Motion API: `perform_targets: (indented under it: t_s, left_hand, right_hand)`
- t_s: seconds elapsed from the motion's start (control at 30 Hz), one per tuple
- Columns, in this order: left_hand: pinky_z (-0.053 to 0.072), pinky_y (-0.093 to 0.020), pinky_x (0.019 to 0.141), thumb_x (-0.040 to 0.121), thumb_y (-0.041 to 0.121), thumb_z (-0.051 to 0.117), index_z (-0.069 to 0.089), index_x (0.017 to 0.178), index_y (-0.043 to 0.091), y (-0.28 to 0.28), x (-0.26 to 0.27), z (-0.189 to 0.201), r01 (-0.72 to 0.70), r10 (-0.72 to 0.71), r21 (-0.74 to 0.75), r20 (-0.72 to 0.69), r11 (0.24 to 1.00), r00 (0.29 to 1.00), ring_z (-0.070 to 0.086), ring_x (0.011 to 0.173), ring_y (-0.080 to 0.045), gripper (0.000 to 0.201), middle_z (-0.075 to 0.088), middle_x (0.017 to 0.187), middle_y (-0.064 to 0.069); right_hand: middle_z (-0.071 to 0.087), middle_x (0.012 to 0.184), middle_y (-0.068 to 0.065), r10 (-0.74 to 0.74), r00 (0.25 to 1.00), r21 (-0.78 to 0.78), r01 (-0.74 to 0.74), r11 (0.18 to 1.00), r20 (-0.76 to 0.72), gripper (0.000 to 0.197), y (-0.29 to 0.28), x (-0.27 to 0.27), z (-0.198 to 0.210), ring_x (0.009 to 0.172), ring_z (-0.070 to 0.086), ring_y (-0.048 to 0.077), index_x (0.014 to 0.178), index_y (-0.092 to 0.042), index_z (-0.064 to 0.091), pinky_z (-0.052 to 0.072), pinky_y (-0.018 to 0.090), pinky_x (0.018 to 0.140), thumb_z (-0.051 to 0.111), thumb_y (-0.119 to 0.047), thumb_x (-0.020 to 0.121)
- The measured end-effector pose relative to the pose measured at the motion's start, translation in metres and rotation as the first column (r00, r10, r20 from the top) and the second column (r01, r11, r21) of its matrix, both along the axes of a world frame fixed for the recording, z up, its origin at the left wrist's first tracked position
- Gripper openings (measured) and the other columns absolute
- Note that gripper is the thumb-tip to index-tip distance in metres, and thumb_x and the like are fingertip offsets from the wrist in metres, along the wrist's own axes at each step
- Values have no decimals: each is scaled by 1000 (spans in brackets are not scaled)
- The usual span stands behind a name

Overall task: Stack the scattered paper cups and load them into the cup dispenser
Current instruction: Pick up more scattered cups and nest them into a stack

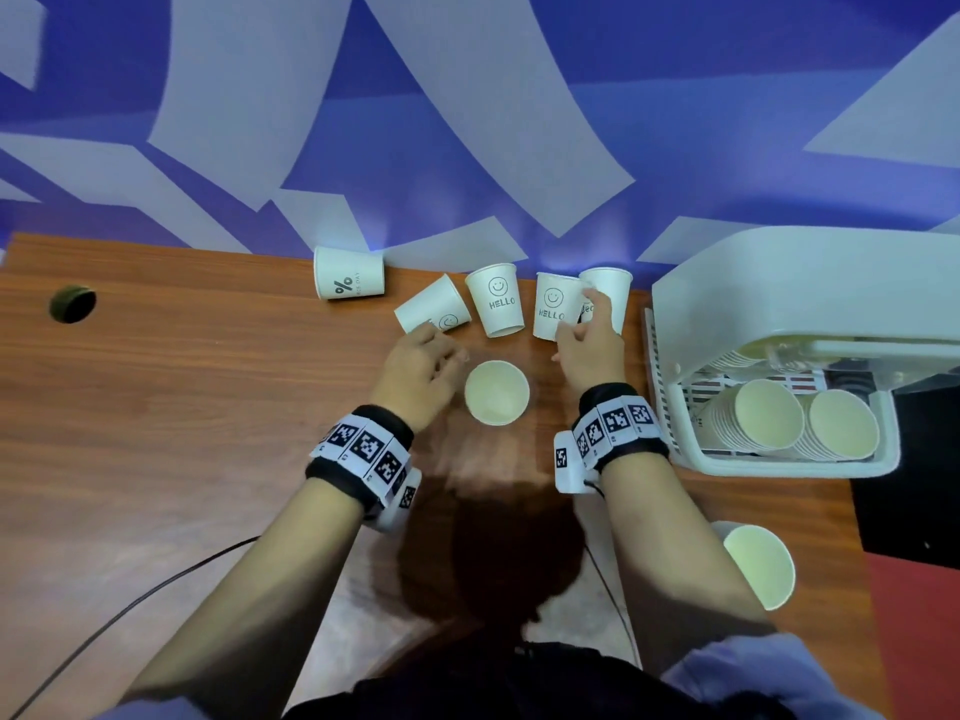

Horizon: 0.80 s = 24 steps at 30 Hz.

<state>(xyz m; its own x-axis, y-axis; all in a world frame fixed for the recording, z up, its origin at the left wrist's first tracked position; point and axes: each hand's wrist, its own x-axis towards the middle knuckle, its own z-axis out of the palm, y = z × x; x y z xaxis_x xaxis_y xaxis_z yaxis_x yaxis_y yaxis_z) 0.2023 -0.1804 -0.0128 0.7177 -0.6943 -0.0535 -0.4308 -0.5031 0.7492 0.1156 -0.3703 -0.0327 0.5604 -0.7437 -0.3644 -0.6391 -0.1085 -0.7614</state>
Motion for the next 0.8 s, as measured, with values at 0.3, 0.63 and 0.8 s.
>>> perform_targets:
  t_s: [0.3,0.63,0.8]
  left_hand:
    - [46,-48,90,95,19,35,44,133,15,-37,45,-19,-38,-9,434,104,900,995,51,110,-40,39,52,119,-20]
    - [48,-44,81,94,14,34,43,120,13,-66,68,-26,3,-130,656,145,755,981,58,103,-37,27,59,115,-19]
    - [46,-43,85,92,7,33,35,132,8,-64,68,-26,-20,-128,680,167,733,978,57,107,-36,41,60,117,-20]
  right_hand:
    - [63,116,17,172,978,-86,-182,979,-116,65,-11,17,3,106,61,32,152,-32,12,47,47,99,45,-20,96]
    - [52,137,16,273,904,-164,-340,926,-330,56,-18,34,6,120,54,36,149,-22,20,42,45,100,44,-23,99]
    - [63,113,16,229,919,-192,-299,935,-320,38,-19,34,2,101,63,36,132,-20,33,53,46,87,46,-25,97]
